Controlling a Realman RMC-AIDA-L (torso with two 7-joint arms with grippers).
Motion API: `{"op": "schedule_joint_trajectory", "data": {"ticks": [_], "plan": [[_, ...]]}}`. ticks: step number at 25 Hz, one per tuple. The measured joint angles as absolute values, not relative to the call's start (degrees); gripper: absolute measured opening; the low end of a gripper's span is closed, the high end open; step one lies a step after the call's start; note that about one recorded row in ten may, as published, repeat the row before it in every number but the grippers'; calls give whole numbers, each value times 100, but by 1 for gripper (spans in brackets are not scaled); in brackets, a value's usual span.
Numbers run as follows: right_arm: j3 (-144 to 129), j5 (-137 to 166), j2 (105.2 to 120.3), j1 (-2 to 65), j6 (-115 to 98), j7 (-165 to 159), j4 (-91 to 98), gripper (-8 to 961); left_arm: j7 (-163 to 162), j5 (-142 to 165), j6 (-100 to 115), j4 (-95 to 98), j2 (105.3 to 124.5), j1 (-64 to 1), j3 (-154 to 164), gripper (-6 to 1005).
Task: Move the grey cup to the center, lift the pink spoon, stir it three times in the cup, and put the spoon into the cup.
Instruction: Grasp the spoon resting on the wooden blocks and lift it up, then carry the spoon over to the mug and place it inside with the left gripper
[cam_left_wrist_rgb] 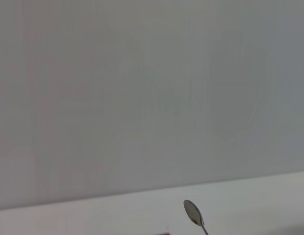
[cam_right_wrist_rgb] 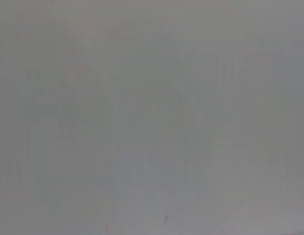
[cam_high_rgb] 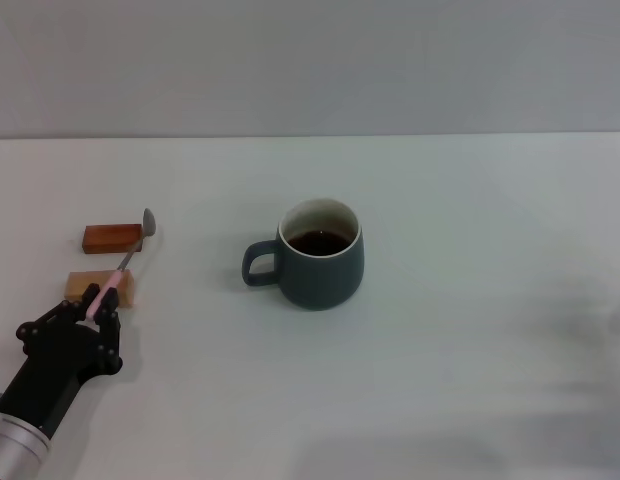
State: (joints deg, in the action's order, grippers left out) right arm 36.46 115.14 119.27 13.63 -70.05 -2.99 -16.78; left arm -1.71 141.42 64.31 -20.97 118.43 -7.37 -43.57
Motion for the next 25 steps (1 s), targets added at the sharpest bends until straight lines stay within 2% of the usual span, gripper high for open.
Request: {"op": "schedule_joint_trajectory", "data": {"ticks": [9,10,12,13,14,15,16,17,18,19,23,25], "plan": [[3658,11509,11926,1305,-7106,-290,-1680,-2,-140,14382,6485,-2550,11710,-712,-4392,144],[3683,11491,11926,1258,-7176,-289,-1676,-2,-140,14495,6338,-2859,11583,-717,-4410,144],[3696,11483,11920,1222,-7219,-289,-1675,-2,-140,14542,6230,-3046,11510,-719,-4417,144],[3711,11477,11915,1168,-7289,-289,-1672,-2,-140,14626,5886,-3583,11271,-699,-4433,144],[3711,11477,11915,1168,-7289,-289,-1672,-2,-140,14626,5886,-3583,11271,-699,-4433,144],[3723,11475,11913,1139,-7318,-289,-1670,-2,-138,14696,5504,-4187,10995,-654,-4517,144],[3742,11473,11913,1106,-7354,-289,-1668,-2,-138,14696,5504,-4187,10995,-654,-4517,144],[3758,11471,11912,1077,-7375,-289,-1663,-2,-136,14779,5289,-4517,10854,-609,-4599,144],[3779,11469,11911,1015,-7409,-290,-1654,-2,-135,15061,4736,-5283,10585,-445,-4895,144],[3779,11469,11911,1015,-7409,-290,-1654,-2,-135,15061,4736,-5283,10585,-445,-4895,144],[3859,11469,11909,891,-7441,-314,-1559,-2,-179,16077,3157,-6923,10359,10,-5764,145],[3949,11469,11912,808,-7489,-313,-1539,-1,-217,16284,2882,-7180,10356,89,-5886,145]]}}
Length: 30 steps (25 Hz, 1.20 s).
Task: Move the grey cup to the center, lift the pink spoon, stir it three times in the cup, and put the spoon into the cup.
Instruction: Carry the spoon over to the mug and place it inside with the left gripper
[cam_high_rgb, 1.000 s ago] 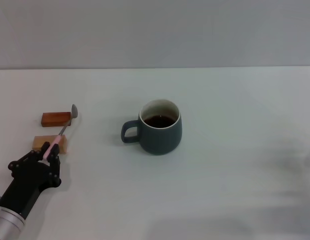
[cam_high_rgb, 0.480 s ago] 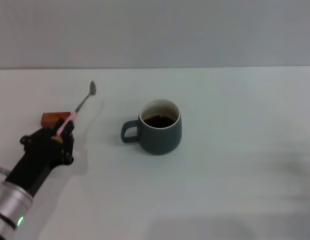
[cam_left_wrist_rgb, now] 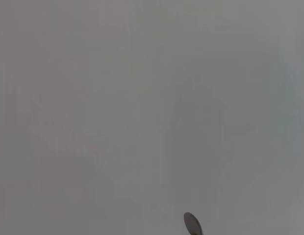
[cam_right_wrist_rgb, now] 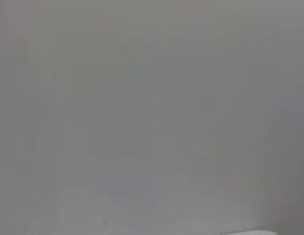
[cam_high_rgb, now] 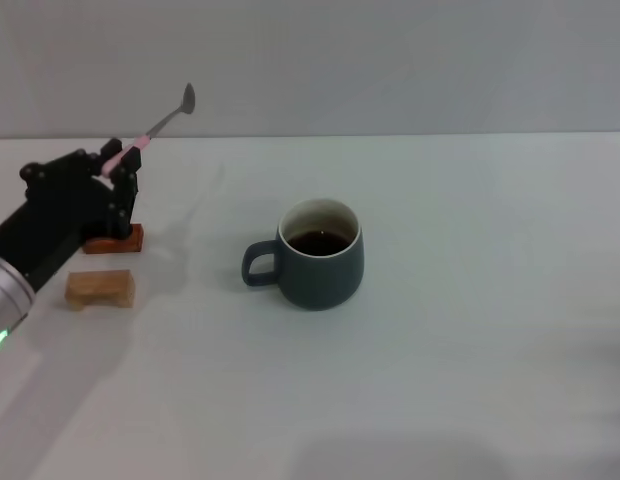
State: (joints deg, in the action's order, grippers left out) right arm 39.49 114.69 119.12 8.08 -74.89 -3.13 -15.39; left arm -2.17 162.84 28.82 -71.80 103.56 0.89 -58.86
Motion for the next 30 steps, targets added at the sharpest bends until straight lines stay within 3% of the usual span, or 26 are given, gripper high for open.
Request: {"op": "schedule_joint_trajectory", "data": {"ticks": [5,15,18,19,21,24,26,30], "plan": [[4245,11469,11908,456,-7905,-304,-1515,-2,-193,16522,1376,-8622,10101,187,-6020,145],[4651,11469,11924,214,-8036,-328,-1326,-1,748,16529,-856,-10278,10201,208,-6211,145],[4814,11469,11926,123,-8052,-329,-1300,-1,1494,16517,-1799,-10869,10450,203,-6337,145],[4876,11469,11928,90,-8069,-330,-1290,-1,1494,16517,-1799,-10869,10450,203,-6337,145],[5021,11458,11937,1,-8183,-331,-1254,-1,2644,16505,-3002,-11348,11003,164,-6625,144],[5098,11396,11942,-51,-8277,-332,-1230,-2,2789,16502,-3136,-11392,11087,167,-6661,144],[5120,11141,11949,-114,-8329,-334,-1211,-2,3738,16489,-3877,-11517,11591,167,-6841,144],[5115,10845,11951,-150,-8332,-334,-1142,-2,4023,16487,-4262,-11530,11746,67,-6872,144]]}}
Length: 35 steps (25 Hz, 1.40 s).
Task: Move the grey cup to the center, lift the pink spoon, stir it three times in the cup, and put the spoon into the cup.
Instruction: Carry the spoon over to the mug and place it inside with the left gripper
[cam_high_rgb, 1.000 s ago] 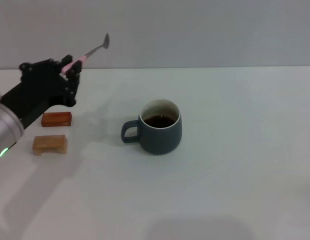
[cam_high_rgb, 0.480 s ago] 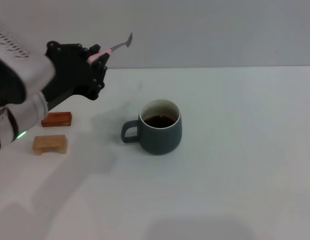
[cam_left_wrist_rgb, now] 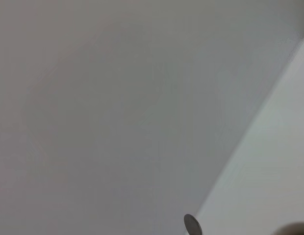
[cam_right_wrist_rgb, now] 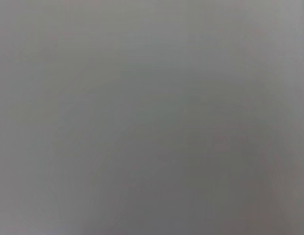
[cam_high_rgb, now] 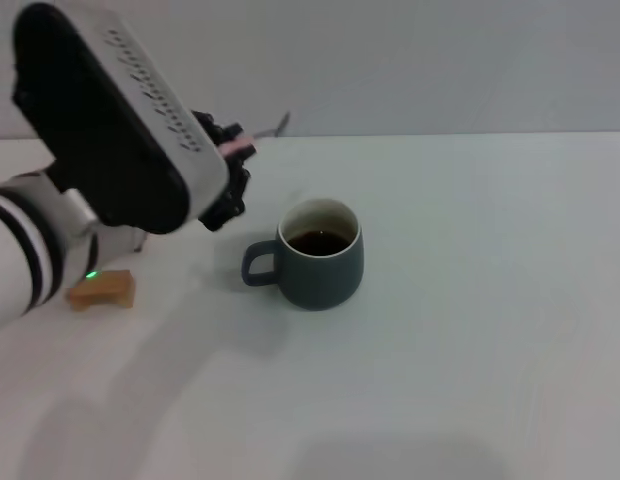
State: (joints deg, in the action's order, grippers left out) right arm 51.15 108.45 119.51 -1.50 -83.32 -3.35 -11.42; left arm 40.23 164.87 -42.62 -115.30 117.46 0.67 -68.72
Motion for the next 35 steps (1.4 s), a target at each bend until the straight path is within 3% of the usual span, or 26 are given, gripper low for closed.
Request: {"op": "schedule_joint_trajectory", "data": {"ticks": [16,26,35], "plan": [[5052,10508,11962,-128,-8240,-334,-1071,-1,4477,16254,-5129,-11497,11755,-597,-7162,144],[5053,10537,11962,-38,-8111,-334,-1080,-1,6067,13528,-6813,-11383,11775,-1104,-9176,145],[5038,10544,11962,3,-8033,-312,-1102,-1,6350,13216,-7473,-11362,11781,-1221,-9502,145]]}}
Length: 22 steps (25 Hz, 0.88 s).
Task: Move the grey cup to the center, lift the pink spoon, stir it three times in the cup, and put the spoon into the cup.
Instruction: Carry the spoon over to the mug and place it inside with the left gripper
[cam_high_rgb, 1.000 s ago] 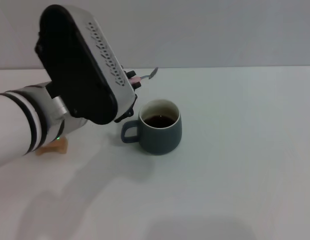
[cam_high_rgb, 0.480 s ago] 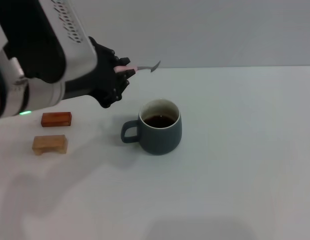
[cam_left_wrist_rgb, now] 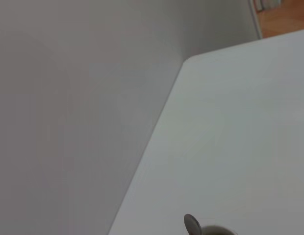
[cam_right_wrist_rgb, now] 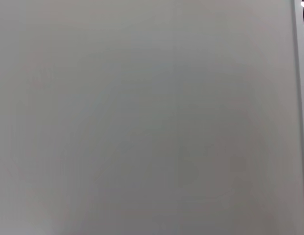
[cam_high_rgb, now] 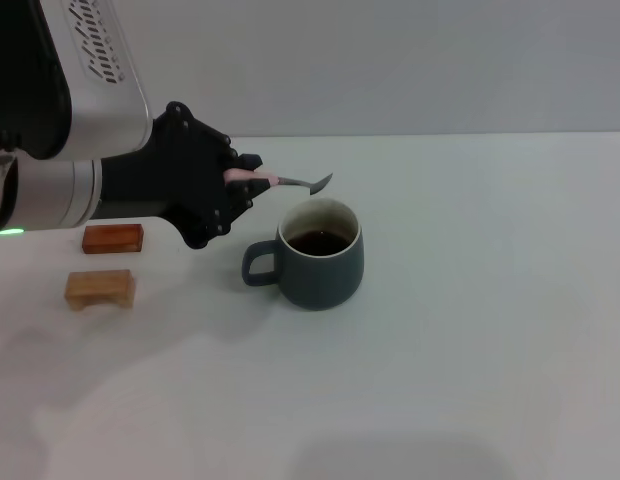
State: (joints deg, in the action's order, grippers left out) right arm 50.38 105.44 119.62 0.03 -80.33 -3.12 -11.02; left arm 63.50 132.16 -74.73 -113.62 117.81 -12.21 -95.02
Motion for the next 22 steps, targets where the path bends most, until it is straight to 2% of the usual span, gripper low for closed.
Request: {"op": "schedule_joint_trajectory", "data": {"ticks": [22], "plan": [[4983,10547,11962,-44,-8100,-326,-1099,-2,6447,13618,-7393,-10101,11795,-1837,-9419,144]]}}
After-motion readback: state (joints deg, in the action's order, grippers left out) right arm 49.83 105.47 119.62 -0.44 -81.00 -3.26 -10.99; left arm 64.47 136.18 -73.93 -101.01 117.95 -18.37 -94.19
